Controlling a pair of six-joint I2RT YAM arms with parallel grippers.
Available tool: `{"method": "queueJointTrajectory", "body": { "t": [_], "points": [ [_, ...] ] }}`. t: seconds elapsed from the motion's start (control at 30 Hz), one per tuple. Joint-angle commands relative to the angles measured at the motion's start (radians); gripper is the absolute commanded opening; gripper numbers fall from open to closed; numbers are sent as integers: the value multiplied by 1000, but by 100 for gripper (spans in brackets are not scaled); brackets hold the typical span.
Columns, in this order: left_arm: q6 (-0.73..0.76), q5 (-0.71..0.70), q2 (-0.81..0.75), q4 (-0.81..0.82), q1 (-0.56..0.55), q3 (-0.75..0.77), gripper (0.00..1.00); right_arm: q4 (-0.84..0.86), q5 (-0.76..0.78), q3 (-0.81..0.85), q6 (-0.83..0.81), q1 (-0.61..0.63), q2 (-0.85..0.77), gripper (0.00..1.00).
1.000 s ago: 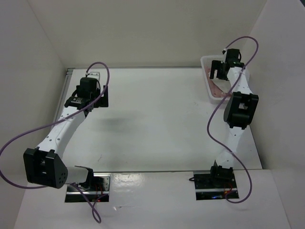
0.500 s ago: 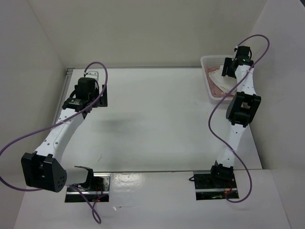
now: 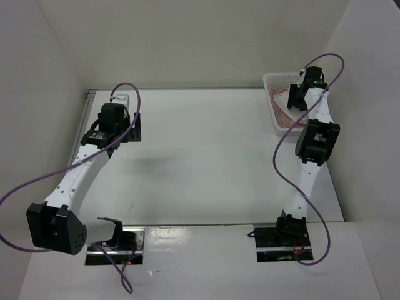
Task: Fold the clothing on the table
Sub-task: Grab the skirt from the pile, then move the skirt to the center of the board
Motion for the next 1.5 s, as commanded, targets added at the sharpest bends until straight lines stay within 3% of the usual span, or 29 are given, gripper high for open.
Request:
{"method": "queueJointTrajectory", "body": {
  "t": [0.0,0.03,0.07,0.17,0.27,0.53,0.77,1.03,1.27,1.3,1.47],
  "points": [
    [10,20,-33,26,7,-7,100,-11,-13,-19,-16,39,-19,58],
    [10,20,-33,26,7,-7,100,-11,-13,-28,-25,48,-19,50],
    [10,20,-33,26,7,-7,100,-11,-4,-28,-25,48,-19,32],
    [10,20,-33,26,7,-7,100,-11,17,-28,-25,59,-9,0],
    [10,20,-33,26,7,-16,100,-11,17,-37,-25,80,-37,0],
    [10,20,-61,35,7,-16,100,-49,8,1,-34,143,-322,0],
    [19,20,-111,53,7,-45,100,-273,-94,395,-16,163,-423,0],
    [28,20,-150,64,7,-63,100,-157,11,201,-38,420,-739,0],
    [28,20,-159,73,7,-63,100,-169,-320,239,12,436,-824,0],
    [28,20,-159,73,7,-63,100,-169,-428,239,12,436,-824,0],
    [28,20,-150,73,7,-63,100,-166,-643,162,12,436,-858,1]
  ]
}}
